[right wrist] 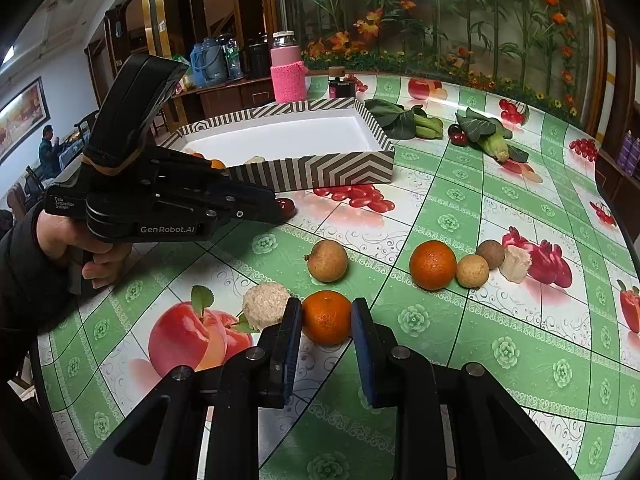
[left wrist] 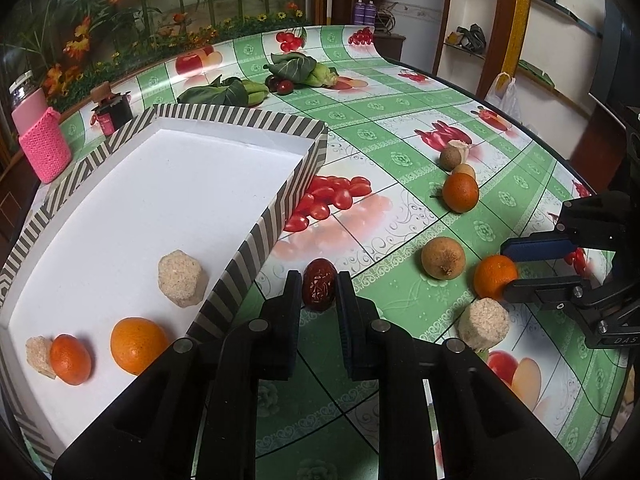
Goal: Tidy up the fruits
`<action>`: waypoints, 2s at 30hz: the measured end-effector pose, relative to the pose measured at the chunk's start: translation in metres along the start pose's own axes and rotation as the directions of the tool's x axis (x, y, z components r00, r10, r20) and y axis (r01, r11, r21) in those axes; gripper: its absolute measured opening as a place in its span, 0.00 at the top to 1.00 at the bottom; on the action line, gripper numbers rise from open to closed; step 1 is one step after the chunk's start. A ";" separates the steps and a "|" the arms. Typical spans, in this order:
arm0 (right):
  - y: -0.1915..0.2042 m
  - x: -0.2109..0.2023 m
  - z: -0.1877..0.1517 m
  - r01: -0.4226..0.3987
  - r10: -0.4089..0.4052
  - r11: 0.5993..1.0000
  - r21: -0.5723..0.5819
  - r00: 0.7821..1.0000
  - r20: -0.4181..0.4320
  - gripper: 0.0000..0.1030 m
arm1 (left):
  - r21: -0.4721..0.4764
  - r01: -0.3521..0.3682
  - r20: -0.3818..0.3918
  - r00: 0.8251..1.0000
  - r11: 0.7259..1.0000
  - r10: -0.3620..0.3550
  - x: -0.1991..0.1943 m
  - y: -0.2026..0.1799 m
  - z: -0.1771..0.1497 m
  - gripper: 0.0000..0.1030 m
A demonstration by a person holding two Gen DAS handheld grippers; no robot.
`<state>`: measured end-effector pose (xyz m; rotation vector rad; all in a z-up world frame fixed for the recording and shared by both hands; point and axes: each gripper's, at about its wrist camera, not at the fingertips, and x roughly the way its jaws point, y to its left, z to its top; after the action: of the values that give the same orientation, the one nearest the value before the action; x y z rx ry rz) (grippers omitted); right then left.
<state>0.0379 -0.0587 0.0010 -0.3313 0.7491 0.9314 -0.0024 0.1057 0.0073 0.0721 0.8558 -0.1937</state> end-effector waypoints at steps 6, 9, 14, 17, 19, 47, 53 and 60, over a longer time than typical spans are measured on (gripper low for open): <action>-0.001 0.001 0.000 -0.003 0.003 1.000 0.005 1.000 -0.010 0.76 | 0.004 0.008 -0.009 1.000 1.000 -0.008 0.002 -0.004 -0.001 0.85; 0.000 0.003 0.000 0.000 0.000 1.000 0.001 1.000 -0.015 0.76 | 0.002 0.013 0.000 1.000 1.000 -0.013 0.000 -0.004 -0.001 0.84; -0.003 0.004 0.001 -0.011 0.011 1.000 0.014 1.000 -0.020 0.75 | -0.016 0.028 0.009 1.000 0.999 -0.028 -0.002 -0.002 -0.001 0.84; -0.002 0.011 0.001 -0.020 0.021 1.000 0.019 0.998 -0.060 0.72 | -0.018 0.030 0.017 0.999 0.999 -0.030 -0.004 -0.002 -0.001 0.84; -0.001 0.014 0.001 0.002 -0.001 1.000 0.012 0.998 -0.066 0.72 | -0.019 0.033 0.023 0.999 0.999 -0.033 -0.006 -0.002 -0.001 0.84; 0.047 0.037 0.096 -0.007 -0.013 0.995 0.096 0.978 0.209 0.73 | -0.471 -0.093 0.142 0.973 0.877 0.179 -0.059 0.112 -0.015 0.84; 0.056 0.060 0.110 0.005 -0.024 0.993 0.115 0.986 0.167 0.73 | -0.480 -0.176 0.079 0.967 0.859 0.243 -0.052 0.118 -0.018 0.84; 0.062 0.092 0.122 0.053 -0.064 0.990 0.130 0.994 0.089 0.73 | -0.478 -0.210 0.043 0.964 0.853 0.261 -0.045 0.120 -0.021 0.84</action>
<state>0.0747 0.1003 0.0254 -0.1952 0.7061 0.8336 -0.0230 0.2329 0.0260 -0.2879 0.7597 0.2455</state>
